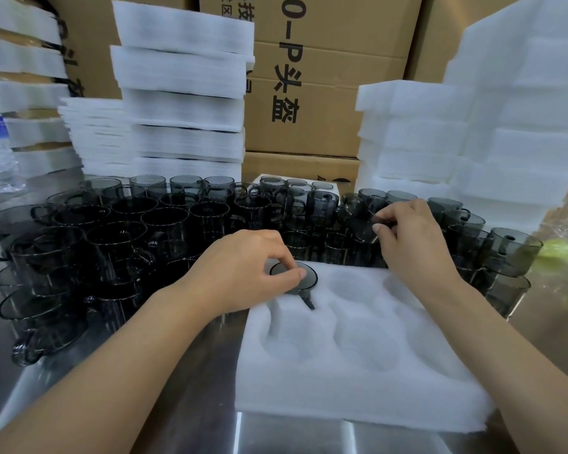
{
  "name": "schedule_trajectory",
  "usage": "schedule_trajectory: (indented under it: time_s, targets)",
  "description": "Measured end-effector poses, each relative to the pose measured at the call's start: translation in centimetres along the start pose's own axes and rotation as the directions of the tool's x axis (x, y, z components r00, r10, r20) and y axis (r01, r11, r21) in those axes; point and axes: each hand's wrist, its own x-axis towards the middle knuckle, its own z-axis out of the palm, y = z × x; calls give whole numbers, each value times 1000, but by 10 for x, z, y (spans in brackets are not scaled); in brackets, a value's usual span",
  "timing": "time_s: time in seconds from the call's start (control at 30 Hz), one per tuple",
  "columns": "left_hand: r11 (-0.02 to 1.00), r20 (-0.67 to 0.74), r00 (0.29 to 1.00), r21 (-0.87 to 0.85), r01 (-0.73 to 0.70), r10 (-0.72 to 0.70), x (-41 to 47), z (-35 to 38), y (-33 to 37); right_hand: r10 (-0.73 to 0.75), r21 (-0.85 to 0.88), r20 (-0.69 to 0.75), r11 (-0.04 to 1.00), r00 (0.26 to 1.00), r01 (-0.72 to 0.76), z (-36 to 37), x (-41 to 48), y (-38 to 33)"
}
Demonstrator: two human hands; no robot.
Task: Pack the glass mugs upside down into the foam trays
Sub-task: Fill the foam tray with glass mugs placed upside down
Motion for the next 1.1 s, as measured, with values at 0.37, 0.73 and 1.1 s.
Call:
schedule_trajectory:
  time_s: [0.37, 0.73, 1.1]
  targets:
    - [923, -264, 951, -380, 53, -164, 4, 8, 0, -414, 411, 40, 837, 909, 362, -10, -22, -31]
    - [875, -314, 949, -470, -116, -43, 3, 14, 2, -393, 610, 19, 733, 919, 301, -10, -22, -28]
    - [871, -323, 941, -426, -245, 107, -1, 13, 4, -396, 719, 71, 656, 915, 228, -12, -23, -27]
